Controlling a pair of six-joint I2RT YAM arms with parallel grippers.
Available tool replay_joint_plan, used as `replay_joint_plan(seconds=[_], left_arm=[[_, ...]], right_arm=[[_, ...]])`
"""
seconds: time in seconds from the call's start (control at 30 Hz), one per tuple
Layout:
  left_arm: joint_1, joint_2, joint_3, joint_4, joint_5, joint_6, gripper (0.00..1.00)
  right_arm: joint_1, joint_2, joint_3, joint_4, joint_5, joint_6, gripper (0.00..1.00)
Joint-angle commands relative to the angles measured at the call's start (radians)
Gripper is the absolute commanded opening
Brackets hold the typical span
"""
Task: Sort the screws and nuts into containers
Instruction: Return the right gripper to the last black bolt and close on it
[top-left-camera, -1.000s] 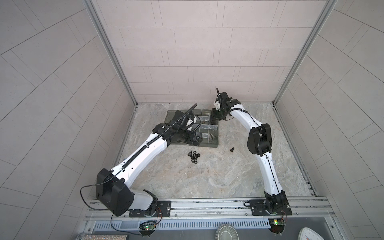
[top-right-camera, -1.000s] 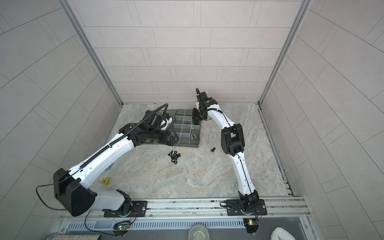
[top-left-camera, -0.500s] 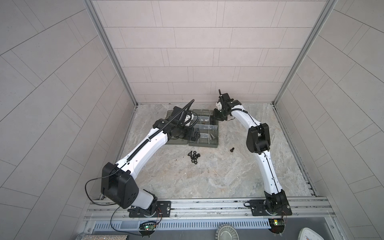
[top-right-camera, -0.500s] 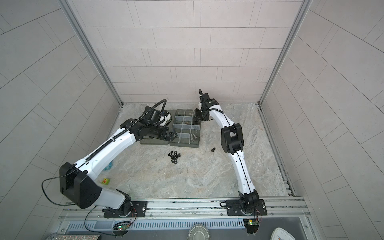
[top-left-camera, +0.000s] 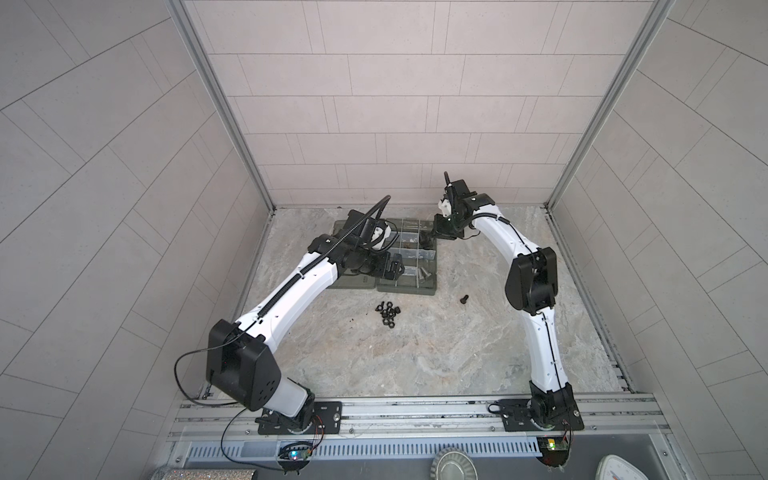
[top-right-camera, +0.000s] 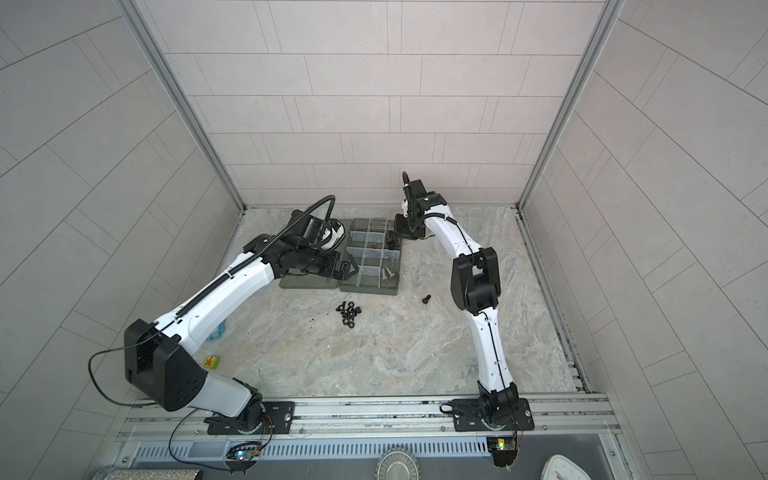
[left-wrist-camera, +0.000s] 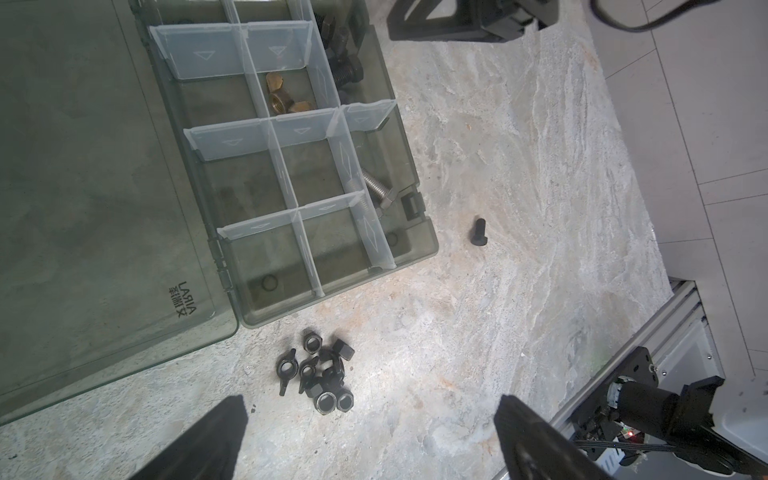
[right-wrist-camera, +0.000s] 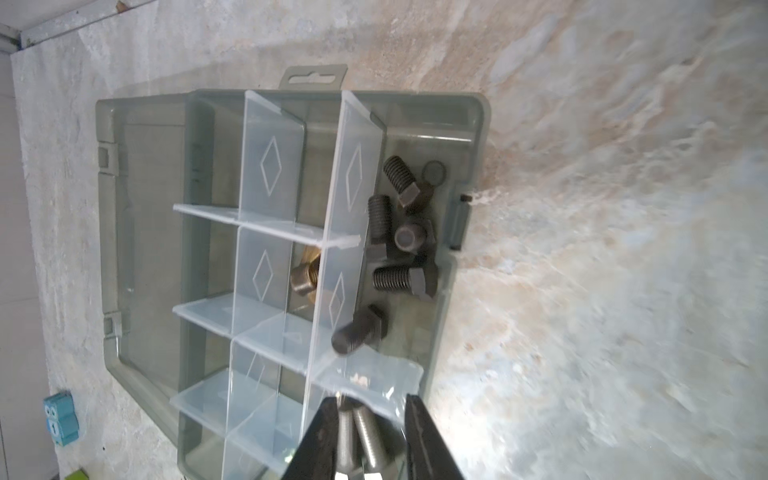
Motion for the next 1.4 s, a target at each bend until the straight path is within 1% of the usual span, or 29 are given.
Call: replay_joint_plan(seconds=[0.0,0.13,0.3,0.5,0.67,0.8,1.0,1.37], left_arm=[[0.005,-0.027,-0.021,0.032,0.03,-0.015,1.0],[0.004,-0.048,-0.046,0.055,0.049,-0.033,1.0],[-0.005,-0.091,-0.086,0.071,0.059,-0.052,1.0],[-0.03,-0.146,-0.136,0.081,0.054,-0.073,1.0],[-0.055,-0.195,-0.18,0.091,0.036,-0.091,1.0],[-0.063,-0.231,-0.218,0.102,0.024,-0.111,1.0],[-0.072,-0.27,-0.248,0.103,0.003,-0.124,1.0],[-0.073,-0.294,-0.25,0.08,-0.025,-0.127,1.0]], right_arm=[[0.003,-0.119,-0.107,-0.038,0.044,-0.021,0.24],[0.005,-0.24,-0.312,-0.01,0.062,-0.01,0.2],[0.004,-0.392,-0.569,0.061,0.083,0.02,0.19],[0.007,-0.513,-0.782,0.103,0.102,0.064,0.19],[0.007,-0.57,-0.916,0.151,0.102,0.121,0.17],[0.008,-0.576,-0.968,0.162,0.102,0.145,0.18],[0.007,-0.563,-0.996,0.156,0.118,0.157,0.21],[0.007,-0.486,-0.97,0.15,0.134,0.185,0.25]])
